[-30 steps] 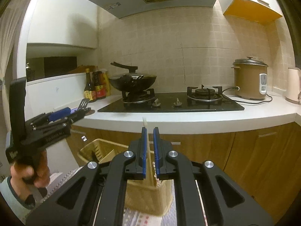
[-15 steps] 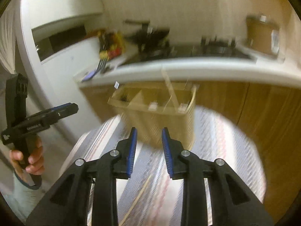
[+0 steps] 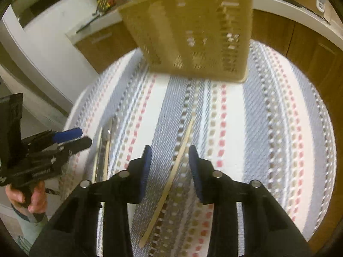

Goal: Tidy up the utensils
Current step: 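Lower the right tool onto a chopstick while the left tool grasps a clear spoon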

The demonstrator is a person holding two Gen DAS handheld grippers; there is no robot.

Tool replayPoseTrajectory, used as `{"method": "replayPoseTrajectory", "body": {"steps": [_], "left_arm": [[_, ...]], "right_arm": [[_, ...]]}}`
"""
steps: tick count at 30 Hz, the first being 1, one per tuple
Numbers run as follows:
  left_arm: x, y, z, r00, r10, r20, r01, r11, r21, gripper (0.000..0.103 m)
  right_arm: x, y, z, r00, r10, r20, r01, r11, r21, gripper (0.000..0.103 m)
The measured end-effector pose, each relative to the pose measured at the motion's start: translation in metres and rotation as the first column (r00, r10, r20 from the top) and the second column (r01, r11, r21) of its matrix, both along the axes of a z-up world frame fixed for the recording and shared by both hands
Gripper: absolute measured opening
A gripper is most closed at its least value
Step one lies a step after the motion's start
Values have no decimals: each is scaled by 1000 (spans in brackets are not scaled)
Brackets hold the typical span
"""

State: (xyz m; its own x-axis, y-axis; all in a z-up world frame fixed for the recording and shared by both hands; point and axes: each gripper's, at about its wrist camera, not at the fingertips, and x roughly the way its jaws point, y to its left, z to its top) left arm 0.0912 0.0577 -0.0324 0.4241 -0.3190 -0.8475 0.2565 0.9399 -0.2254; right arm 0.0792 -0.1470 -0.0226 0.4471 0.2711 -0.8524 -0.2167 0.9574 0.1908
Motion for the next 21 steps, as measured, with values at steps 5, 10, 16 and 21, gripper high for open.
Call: {"method": "replayPoseTrajectory", "body": {"steps": [5,10,16,21], "left_arm": [[-20,-8,-6,999,-50,16,50,999,-9,45],[-19,-15,-11,998,-62,-1,62,998,-18,35],[-19,-21,-9,998,-56,20,56,998,-8,32],[-13,-29,-10,998,-68,6,68,998,11,24]], "right_arm": [[0,15,-16,1000,-7,-5,7,999,-51,18],[1,27,-26,1000,-12,9,12,995,-95,18],[6,31,-28,999,-23,23,26,988,-151,17],[7,32,-31,999,-16,37,23,980,-195,9]]}}
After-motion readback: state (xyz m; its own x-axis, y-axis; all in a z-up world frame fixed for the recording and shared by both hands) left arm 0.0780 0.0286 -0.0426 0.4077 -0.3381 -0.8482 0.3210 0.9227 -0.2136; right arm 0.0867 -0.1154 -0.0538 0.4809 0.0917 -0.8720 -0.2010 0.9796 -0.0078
